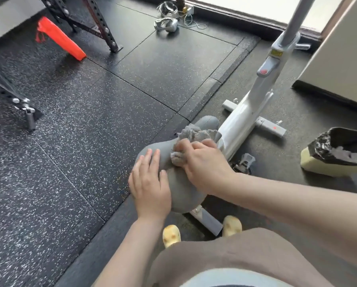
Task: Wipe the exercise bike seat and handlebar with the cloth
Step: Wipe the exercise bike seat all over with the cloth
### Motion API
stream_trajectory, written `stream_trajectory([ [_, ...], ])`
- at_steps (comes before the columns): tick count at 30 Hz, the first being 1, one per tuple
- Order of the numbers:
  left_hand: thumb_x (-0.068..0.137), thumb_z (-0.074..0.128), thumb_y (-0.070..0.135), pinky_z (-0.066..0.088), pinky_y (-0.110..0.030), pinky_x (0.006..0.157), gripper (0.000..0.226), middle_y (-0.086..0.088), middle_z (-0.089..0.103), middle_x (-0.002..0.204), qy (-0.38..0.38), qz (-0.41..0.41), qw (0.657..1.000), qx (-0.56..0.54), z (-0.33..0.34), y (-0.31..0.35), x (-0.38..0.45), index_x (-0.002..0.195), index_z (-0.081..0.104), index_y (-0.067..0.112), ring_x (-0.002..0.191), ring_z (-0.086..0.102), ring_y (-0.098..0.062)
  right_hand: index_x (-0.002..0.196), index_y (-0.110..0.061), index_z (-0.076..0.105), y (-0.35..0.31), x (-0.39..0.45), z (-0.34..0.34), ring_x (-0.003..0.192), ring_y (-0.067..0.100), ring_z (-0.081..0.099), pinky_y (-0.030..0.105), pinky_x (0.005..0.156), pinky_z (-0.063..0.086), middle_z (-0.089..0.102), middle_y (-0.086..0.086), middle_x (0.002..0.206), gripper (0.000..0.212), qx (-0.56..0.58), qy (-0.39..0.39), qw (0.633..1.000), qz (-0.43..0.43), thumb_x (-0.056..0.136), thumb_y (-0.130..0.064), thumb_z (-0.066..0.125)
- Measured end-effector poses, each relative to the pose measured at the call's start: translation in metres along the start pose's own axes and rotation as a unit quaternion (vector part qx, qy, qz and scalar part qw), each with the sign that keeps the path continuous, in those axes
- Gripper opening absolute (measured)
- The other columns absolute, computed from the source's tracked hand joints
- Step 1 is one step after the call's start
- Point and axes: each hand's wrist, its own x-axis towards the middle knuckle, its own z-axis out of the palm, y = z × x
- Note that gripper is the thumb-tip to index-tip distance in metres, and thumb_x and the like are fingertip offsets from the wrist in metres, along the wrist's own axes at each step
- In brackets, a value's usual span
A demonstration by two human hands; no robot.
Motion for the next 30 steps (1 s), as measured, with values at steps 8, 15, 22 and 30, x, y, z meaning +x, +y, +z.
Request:
stream_trajectory([
  [8, 0.089, 0.050, 0.026, 0.021, -0.037, 0.116, 0.046, -0.001, 0.042, 0.145, -0.107, 0.117, 0.983, -0.097, -0.017, -0.037, 0.033, 0.135, 0.050, 0.017, 0.137, 0.030, -0.021, 0.106, -0.007, 0.062, -0.053, 0.013, 0.008, 0.078, 0.022, 0.061, 0.029, 0.089, 0.042, 0.066, 0.003, 0.082, 0.038, -0.204, -0.026, 0.976, 0.070, 0.078, -0.016, 0.039],
  [15, 0.090, 0.042, 0.030, 0.015, -0.033, 0.115, 0.050, -0.001, 0.038, 0.147, -0.106, 0.157, 0.975, -0.118, -0.012, -0.049, 0.033, 0.137, 0.045, 0.015, 0.139, 0.025, -0.022, 0.127, -0.001, 0.036, -0.049, 0.010, 0.008, 0.091, 0.028, 0.061, 0.035, 0.086, 0.035, 0.067, 0.012, 0.096, 0.047, -0.166, -0.037, 0.983, 0.062, 0.083, -0.019, 0.040],
  [22, 0.094, 0.048, 0.029, 0.016, -0.035, 0.116, 0.048, 0.001, 0.035, 0.150, -0.140, 0.201, 0.963, -0.115, -0.013, -0.060, 0.041, 0.140, 0.040, 0.018, 0.140, 0.021, -0.019, 0.123, -0.004, 0.037, -0.066, 0.007, 0.012, 0.093, 0.027, 0.062, 0.035, 0.085, 0.035, 0.068, 0.011, 0.098, 0.041, -0.151, -0.015, 0.981, 0.117, 0.083, -0.015, 0.040],
  [30, 0.094, 0.047, 0.032, 0.015, -0.032, 0.114, 0.049, 0.001, 0.034, 0.150, -0.146, 0.215, 0.957, -0.131, -0.012, -0.066, 0.045, 0.140, 0.040, 0.018, 0.140, 0.020, -0.019, 0.124, -0.001, 0.034, -0.081, 0.026, 0.023, 0.103, 0.027, 0.058, 0.033, 0.088, 0.033, 0.062, 0.013, 0.113, 0.038, -0.206, -0.055, 0.963, 0.166, 0.093, -0.021, 0.040],
])
